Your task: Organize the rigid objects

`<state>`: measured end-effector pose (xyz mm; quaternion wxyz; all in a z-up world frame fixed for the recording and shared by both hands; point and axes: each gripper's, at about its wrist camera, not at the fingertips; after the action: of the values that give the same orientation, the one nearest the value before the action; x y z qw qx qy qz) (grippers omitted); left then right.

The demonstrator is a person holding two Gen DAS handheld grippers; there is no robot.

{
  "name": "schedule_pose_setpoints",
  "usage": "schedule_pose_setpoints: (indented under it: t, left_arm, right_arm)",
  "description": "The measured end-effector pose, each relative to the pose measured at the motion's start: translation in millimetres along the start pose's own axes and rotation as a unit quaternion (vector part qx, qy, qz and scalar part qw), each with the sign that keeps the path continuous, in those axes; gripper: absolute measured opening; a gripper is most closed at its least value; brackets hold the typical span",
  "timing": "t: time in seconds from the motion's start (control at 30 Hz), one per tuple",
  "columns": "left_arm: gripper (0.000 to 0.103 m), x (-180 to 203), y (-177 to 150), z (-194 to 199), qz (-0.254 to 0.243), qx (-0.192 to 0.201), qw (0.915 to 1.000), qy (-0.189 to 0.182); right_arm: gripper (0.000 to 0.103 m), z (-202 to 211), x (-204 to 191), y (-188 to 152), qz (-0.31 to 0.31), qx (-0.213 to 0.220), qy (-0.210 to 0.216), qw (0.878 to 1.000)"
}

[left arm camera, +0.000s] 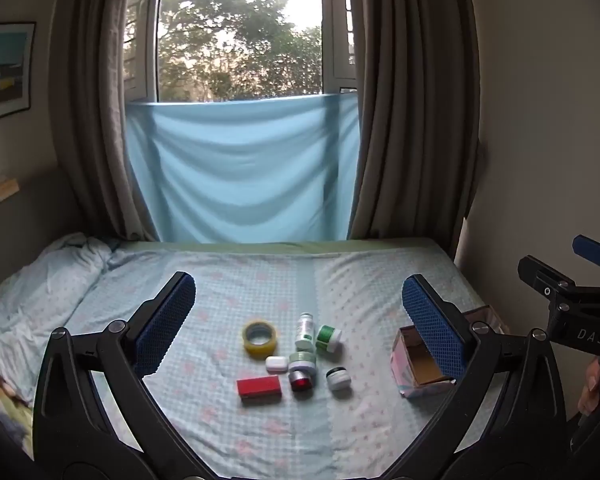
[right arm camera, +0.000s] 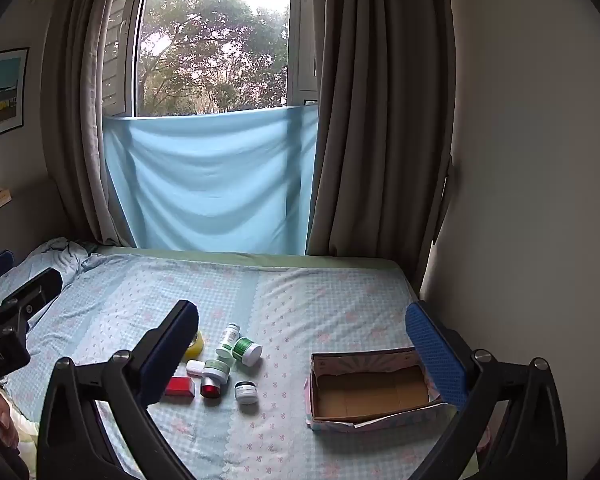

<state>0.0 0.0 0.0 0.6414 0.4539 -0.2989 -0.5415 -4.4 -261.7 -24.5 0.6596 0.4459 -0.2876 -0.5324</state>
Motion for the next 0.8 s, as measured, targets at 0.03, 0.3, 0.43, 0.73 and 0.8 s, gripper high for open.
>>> schedule_pose_setpoints:
  t: [0.03, 0.3, 0.43, 0.73, 0.8]
  left_arm:
    - [0.102, 0, 0, 0, 0.000, -0.002, 1.0000, -0.005]
    - [0.102, -6, 3, -6, 0.009, -0.007, 0.9999, -0.003]
    - [0.102, -4, -1, -6, 0.009, -0.002, 1.0000, 0.001]
    - [0.102, -9, 1, -4, 0.011, 0.002, 0.9999, 0.001]
    - [0.102, -9, 1, -3, 0.011, 0.005, 0.9999, 0.003]
  right_arm:
    - [0.103, 0, 0, 0, 0.000, 0.000, 0.000, 1.000]
    - [0.103, -2, -1, 4, 0.001, 0.004, -0.003, 1.000]
    - [0.103, -2, 0, 3, 0.000, 0.005, -0.003, 1.000]
    - [0.103, -6, 1, 3, -0.004, 0.006, -0.001, 1.000]
    - [0.103, -7, 2, 3, -0.005, 0.007, 0.000, 1.000]
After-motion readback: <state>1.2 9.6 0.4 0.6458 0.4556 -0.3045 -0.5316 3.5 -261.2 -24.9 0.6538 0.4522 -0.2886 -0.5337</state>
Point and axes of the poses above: each gripper's, at about its wrist camera, not at the fingertips, and z roughly against the way its jaws point, x to its right, y to its top, and after that the axes turned 15 degrees about y, right-handed
